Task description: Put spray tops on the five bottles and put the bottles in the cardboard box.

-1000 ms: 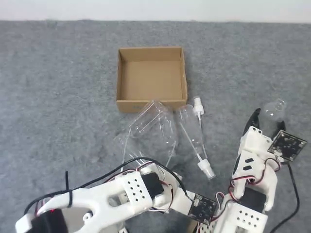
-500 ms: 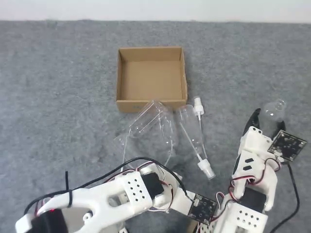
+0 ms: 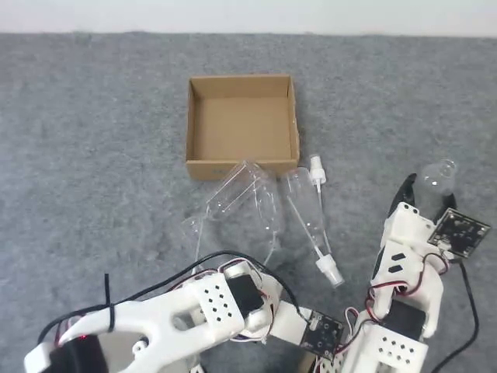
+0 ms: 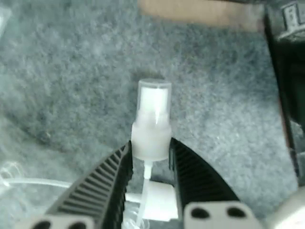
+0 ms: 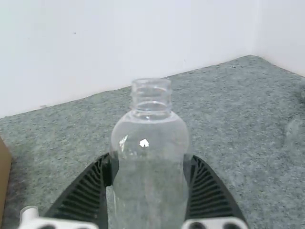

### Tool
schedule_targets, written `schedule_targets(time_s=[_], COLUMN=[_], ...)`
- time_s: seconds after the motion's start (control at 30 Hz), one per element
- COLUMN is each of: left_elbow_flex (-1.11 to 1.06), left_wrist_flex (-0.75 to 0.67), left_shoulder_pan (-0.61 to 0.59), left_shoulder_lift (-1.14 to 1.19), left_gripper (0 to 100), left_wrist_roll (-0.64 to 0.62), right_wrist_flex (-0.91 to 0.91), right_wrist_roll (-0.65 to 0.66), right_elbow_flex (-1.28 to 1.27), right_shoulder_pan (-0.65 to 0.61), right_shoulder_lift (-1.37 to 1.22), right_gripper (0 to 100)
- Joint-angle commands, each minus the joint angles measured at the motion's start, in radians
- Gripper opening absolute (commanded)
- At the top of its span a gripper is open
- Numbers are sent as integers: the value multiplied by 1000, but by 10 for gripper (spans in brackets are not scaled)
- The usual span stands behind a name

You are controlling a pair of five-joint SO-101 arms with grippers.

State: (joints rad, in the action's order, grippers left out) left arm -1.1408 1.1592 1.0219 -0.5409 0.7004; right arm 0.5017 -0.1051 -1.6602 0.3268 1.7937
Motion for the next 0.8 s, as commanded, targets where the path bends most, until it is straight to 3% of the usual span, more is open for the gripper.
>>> schedule_targets(time_s=[0.0,0.23,0.47,0.77], left_elbow_flex=[77,116,170,116], left_wrist_flex=[40,58,71,28], left_shoulder_pan=[5,-5,-140,-51], left_shoulder_lift=[-6,-6,-6,5], left_gripper=[107,107,115,183], left_wrist_roll=[-51,-97,-92,-97], right_wrist_flex=[-28,-28,-28,-28], right_wrist_roll=[-5,-5,-5,-5], right_elbow_flex=[14,14,12,12], right_shoulder_pan=[10,10,10,8], right_shoulder_lift=[22,22,22,22], right_gripper=[6,6,6,6])
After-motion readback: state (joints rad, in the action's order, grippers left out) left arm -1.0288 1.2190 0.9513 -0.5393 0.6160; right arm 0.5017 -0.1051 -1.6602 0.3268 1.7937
